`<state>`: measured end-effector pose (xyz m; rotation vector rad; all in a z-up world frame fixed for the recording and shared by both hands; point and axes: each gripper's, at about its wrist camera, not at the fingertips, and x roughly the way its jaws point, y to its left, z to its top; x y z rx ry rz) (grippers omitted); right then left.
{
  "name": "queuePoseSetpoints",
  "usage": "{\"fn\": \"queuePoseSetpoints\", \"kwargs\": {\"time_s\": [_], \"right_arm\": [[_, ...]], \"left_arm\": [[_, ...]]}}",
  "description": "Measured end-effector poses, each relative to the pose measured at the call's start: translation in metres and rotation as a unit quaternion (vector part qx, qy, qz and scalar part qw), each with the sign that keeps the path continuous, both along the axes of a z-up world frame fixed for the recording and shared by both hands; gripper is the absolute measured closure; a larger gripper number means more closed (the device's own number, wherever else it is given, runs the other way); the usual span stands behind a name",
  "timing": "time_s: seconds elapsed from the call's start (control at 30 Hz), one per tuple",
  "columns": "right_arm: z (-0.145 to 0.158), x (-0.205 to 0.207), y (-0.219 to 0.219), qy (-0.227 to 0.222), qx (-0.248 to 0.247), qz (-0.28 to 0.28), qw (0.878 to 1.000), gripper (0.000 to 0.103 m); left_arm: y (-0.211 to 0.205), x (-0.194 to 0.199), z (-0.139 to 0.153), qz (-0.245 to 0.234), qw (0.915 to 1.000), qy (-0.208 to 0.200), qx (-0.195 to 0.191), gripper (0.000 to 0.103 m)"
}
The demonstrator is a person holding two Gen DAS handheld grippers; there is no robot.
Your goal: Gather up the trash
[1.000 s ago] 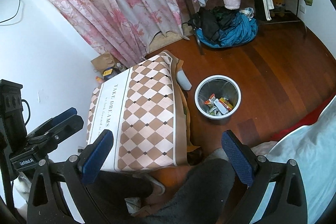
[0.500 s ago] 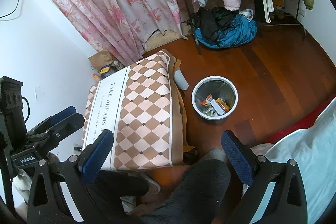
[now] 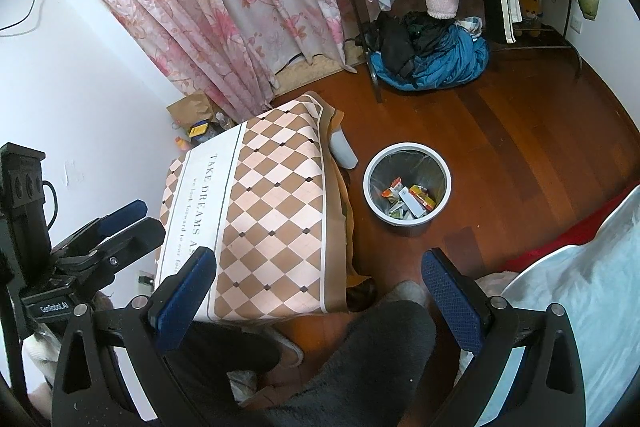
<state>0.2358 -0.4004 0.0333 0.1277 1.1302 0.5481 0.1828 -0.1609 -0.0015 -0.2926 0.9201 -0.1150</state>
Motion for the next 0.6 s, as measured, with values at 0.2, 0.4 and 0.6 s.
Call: {"fn": "queuePoseSetpoints", "kwargs": {"time_s": [0.2,0.4,0.6], "right_arm": [[-0.0022,0.0006,-0.0041,0.002,-0.003,0.003,1.0,0.0],[-0.0022,0.0012,-0.0054,0.001,-0.004,0.004,1.0,0.0],[-0.0019,0.0012,-0.0053,0.001,-0.004,0.004,1.0,0.0]], "left_arm": [[-0.0015,-0.0011,0.0003,-0.004,1.0,0.0,-0.002,0.0],[-0.0028,-0.0008,0.0007,-0.004,1.0,0.001,-0.002,0.0],[-0.0033,-0.0005,0.0009,-0.003,1.0,0.0,-0.002,0.0]]}}
